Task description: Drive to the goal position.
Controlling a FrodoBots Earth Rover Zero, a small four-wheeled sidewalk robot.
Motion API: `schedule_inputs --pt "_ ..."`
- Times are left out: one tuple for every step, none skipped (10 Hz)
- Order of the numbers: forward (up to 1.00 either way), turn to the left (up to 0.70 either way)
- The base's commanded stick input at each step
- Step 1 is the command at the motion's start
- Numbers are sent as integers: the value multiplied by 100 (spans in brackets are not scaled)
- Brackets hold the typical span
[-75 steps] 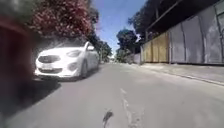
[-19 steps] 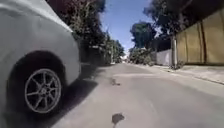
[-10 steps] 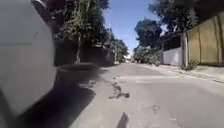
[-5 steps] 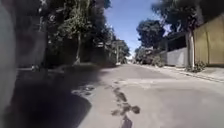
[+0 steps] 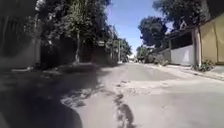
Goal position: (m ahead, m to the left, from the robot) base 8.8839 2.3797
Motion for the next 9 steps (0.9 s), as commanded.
schedule_inputs --pt "100 0" --pt "100 0" --pt "100 0" --pt "100 0" --pt "100 0" --pt "100 0" --pt "100 0" --pt "100 0" --pt "100 0"
